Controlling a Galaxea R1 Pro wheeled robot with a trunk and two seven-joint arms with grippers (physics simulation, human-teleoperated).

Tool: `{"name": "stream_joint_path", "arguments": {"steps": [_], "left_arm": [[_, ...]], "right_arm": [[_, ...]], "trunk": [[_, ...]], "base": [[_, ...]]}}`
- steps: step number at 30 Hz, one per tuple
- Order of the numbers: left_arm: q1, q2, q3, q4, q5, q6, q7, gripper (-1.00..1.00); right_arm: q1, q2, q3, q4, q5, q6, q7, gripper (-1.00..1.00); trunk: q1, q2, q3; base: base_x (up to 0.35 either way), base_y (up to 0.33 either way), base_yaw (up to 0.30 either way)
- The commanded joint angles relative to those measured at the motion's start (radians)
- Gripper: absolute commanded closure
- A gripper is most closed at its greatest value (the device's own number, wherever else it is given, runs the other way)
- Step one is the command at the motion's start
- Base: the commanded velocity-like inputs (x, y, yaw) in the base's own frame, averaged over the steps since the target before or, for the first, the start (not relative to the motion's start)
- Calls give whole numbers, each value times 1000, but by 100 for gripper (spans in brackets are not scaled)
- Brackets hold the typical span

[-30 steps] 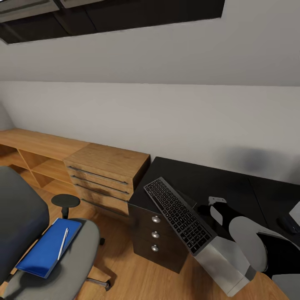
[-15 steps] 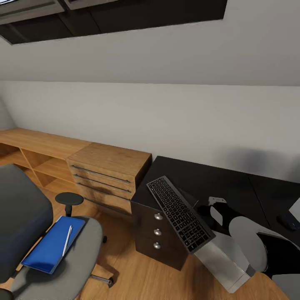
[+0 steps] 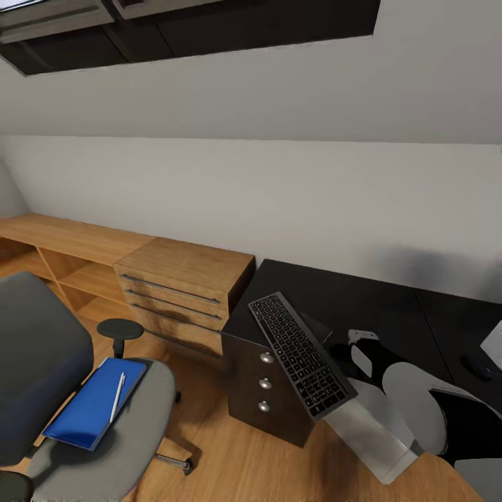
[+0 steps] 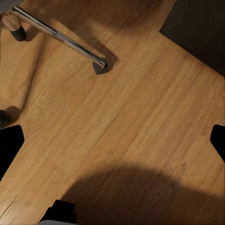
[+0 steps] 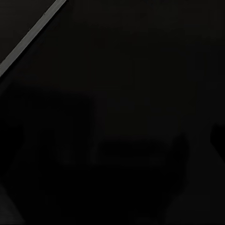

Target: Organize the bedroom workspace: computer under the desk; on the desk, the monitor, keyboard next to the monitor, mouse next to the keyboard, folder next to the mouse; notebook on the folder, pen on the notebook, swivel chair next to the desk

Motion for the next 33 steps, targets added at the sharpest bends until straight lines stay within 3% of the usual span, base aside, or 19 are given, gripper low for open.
{"name": "stream_joint_path", "arguments": {"steps": [1,33], "left_arm": [[-1,1,-8,0,3,-4,9,-100],[-1,1,-8,1,3,-4,7,-100]], "right_arm": [[0,0,-8,-2,7,5,-2,-100],[0,0,-8,-1,6,5,-1,-100]], "trunk": [[0,-1,-1],[0,-1,-1]], "base": [[-64,28,0],[-53,2,0]]}}
